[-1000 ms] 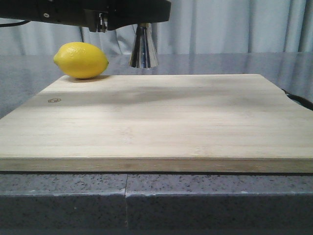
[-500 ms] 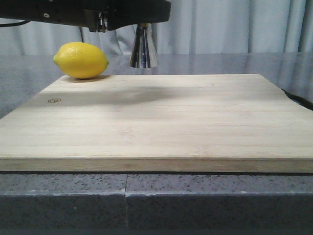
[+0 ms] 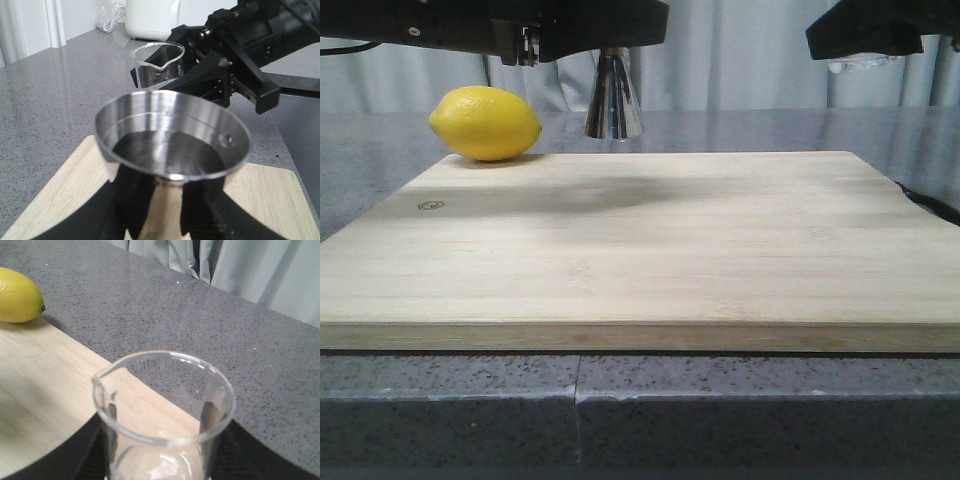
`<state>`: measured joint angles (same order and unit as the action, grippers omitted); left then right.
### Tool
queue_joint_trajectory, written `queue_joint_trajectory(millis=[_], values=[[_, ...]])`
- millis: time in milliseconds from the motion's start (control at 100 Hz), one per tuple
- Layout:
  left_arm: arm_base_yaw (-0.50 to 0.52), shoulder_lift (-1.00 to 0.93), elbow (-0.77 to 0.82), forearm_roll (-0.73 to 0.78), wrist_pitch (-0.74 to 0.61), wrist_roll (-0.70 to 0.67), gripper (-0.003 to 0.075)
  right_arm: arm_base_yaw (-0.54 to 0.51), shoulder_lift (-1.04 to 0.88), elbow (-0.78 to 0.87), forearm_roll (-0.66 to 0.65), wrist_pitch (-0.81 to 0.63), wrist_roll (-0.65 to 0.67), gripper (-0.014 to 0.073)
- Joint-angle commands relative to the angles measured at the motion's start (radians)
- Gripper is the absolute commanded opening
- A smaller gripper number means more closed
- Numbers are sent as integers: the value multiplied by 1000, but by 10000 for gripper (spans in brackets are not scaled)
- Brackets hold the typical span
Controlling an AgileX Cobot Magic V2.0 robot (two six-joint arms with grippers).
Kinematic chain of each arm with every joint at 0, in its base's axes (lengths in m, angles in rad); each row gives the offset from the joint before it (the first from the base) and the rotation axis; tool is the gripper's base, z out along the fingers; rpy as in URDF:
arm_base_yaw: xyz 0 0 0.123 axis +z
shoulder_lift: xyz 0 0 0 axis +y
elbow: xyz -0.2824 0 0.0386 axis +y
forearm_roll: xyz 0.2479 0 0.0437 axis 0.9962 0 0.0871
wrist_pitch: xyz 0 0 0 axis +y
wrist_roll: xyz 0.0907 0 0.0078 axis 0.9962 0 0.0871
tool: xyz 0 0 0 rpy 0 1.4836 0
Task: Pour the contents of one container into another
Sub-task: 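Lower the glass beaker onto the board with the right gripper and release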
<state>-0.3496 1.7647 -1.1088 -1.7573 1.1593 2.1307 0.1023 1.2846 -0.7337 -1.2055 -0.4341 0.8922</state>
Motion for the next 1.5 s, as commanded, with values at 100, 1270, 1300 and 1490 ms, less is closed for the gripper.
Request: queue_joint_trajectory(millis=[100,1270,1300,1490], values=[[-8,-52,-30,-93,98,-9,220,-46,47,-20,12,-168,-39,288],[-8,-52,-30,-93,98,-9,220,-46,275,-25,142,-256,-232,488],[-8,-52,-30,-93,98,-9,220,-46,273,-25,142,-253,-222,507],[-8,-52,-30,-93,98,-9,220,-46,213,-25,73,-164,-62,533]])
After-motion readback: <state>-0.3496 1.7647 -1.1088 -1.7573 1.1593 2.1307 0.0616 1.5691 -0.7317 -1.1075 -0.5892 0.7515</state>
